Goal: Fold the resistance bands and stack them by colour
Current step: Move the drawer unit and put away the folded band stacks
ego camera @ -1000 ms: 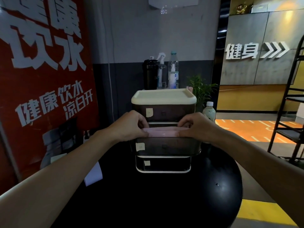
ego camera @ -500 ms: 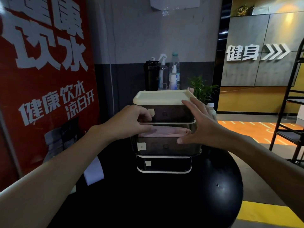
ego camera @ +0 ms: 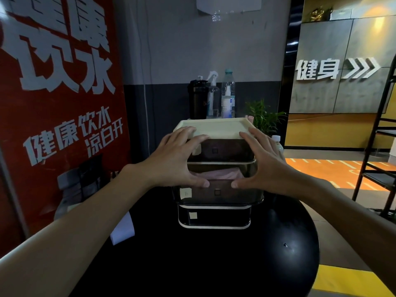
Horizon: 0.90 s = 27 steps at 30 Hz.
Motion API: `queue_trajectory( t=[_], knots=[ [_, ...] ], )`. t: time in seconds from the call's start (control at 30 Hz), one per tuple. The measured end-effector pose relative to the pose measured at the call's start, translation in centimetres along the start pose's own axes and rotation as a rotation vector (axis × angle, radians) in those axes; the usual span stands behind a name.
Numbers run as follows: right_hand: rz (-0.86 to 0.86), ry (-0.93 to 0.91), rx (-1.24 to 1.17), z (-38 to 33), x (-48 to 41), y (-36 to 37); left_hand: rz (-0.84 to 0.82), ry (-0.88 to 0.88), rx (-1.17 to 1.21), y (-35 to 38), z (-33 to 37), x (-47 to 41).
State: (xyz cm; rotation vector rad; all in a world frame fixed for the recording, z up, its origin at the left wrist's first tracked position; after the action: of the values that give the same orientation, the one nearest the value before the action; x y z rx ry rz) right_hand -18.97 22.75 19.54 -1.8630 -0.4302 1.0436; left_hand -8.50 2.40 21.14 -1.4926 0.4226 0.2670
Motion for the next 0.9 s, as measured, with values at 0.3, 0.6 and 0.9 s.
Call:
queue_trajectory(
  t=[0.3,0.6,0.9],
  knots=[
    [0.110,0.001,0.045,0.2,-0.2,0.7,0.113,0.014,-0.077,0.9,-0.5,-0.3],
    [0.241,0.005,0.094,0.5,-0.5,1.6,0.217,-0.048,-0.160,1.8,-0.6,-0.9],
    [0.364,0.016,0.159,0.5,-1.0,2.5,0.309,-0.046,-0.249,2.7,-0.7,-0.9]
  ],
)
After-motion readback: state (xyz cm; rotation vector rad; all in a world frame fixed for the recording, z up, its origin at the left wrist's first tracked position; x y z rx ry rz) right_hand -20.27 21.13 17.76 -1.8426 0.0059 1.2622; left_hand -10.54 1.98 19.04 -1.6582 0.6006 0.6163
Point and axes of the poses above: each hand's wrist, its own x-axis away from the middle knuckle, its own y-axis out of the palm, z = x × y, the point moved 4 cm from there along -x, towards the middle knuckle, and after that the axes turned 3 degrees about x, right-handed, at the moved point
